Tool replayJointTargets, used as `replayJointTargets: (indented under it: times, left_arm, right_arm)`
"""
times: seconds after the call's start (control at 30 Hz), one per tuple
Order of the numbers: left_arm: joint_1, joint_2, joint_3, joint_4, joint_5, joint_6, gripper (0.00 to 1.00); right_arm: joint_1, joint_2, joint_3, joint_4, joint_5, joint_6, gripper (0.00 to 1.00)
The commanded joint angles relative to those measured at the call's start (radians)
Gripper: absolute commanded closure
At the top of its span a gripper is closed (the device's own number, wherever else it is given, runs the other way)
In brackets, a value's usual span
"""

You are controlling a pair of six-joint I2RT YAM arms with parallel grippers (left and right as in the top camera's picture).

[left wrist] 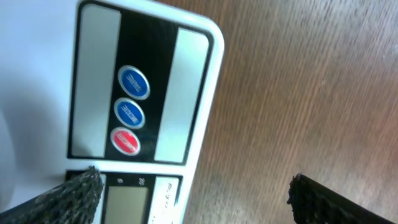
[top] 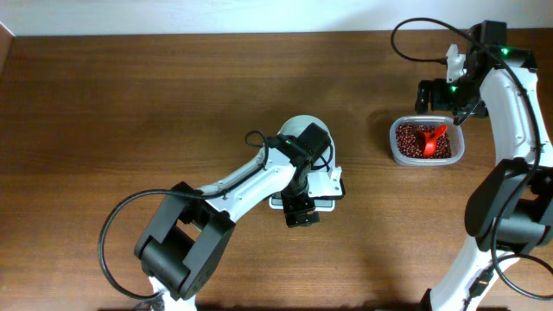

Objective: Scoop item into bowl and weigh 50g on scale

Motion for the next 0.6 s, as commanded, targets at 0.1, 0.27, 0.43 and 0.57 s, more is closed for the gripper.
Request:
replayJointTargets:
  times: [0.1,0.27,0.43,0.57]
  left_arm:
    - [-0.002,0.022,-0.027,0.016,0.063,-0.006,0.01]
    - [-0.019,0.023,-0.027,-0.013,0.063,-0.006,0.0]
    - [-0.029,0.023,-0.027,0.001,0.049,-0.006,0.01]
    - [-0.066,0.023,-0.014,0.005,-0.035,-0.021,0.01]
  right_arm:
    - [0.006,0.004,0.018,-0.001,0.002,-0.003,0.01]
    - [0.006,0.004,0.018,-0.001,0.002,-0.003,0.01]
    - [0.006,0.004,0.018,0.0,0.002,-0.003,0.01]
    - [0.006,0.004,0.018,-0.001,0.002,-0.003,0.01]
